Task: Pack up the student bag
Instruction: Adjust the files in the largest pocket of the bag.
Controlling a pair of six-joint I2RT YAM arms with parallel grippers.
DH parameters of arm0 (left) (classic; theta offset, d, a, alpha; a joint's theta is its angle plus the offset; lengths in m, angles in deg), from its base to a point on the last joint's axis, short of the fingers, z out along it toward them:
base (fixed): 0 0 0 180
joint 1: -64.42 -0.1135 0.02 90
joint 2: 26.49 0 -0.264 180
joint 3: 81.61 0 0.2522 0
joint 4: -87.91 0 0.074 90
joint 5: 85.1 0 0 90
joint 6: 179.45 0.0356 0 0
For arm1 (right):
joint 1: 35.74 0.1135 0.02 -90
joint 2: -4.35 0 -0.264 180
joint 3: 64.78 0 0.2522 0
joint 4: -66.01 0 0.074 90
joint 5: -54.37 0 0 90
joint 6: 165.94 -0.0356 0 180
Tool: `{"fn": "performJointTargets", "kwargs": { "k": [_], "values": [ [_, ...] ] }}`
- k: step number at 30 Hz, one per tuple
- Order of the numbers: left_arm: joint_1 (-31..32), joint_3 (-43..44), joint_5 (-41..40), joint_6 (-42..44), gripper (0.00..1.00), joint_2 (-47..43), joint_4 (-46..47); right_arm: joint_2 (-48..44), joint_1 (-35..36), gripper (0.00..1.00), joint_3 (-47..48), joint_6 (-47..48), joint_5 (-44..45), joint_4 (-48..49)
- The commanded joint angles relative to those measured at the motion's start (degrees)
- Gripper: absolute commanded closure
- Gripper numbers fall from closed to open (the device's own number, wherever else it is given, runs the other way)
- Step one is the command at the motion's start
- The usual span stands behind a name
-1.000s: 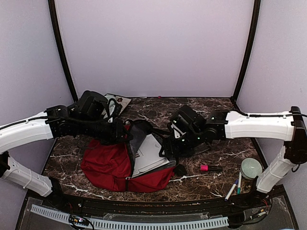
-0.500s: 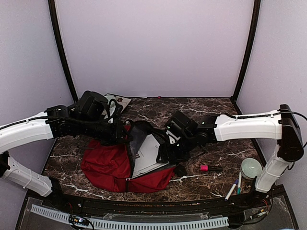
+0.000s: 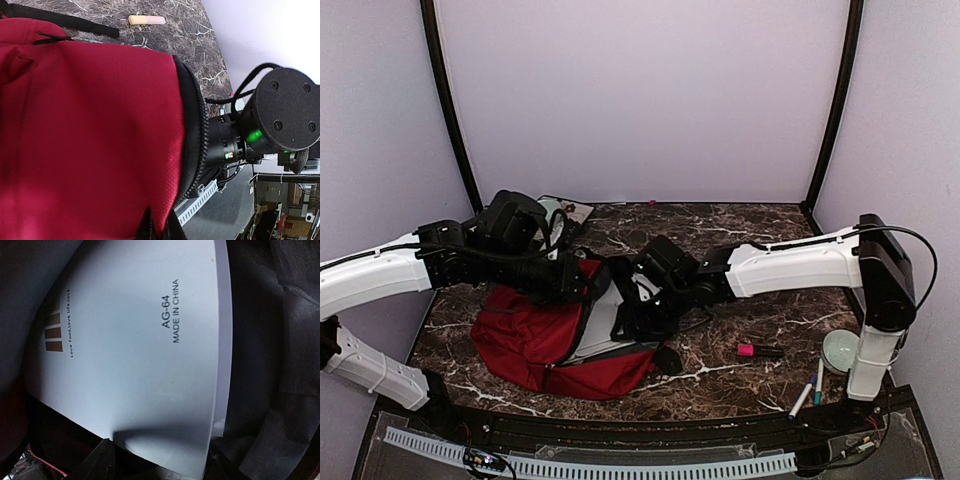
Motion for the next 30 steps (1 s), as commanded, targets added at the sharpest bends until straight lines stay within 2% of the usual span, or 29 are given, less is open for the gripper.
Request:
{"fn": "performJointTargets", "kwargs": {
  "k": [1,6,10,16,21,30],
  "values": [
    [-0.11,1.51,2.45,1.8,1.0,-0.16,0.91,4.39,0.24,0.43,6.32,-0.35,-0.7,8.52],
    [-0.11,1.77,3.46,1.8,1.0,-0.23,0.95,9.19,-0.29,0.43,13.3,0.91,-1.44,7.52],
    [-0.11,1.43,2.66,1.57,1.0,-0.88,0.35,6.36,-0.95,0.42,11.34,2.76,0.16,5.31],
    [-0.11,1.46,3.13,1.1,1.0,-0.6,1.25,-5.79,-1.75,0.4,0.39,4.95,5.17,1.55],
    [-0.02,1.54,5.39,-0.18,1.0,1.41,4.09,-17.75,-2.23,0.37,-8.07,2.75,12.27,-1.35],
    [2.56,4.71,9.73,-0.18,1.0,11.24,10.48,-32.59,-2.42,0.35,-17.96,-0.34,22.82,-6.29]
  ]
}}
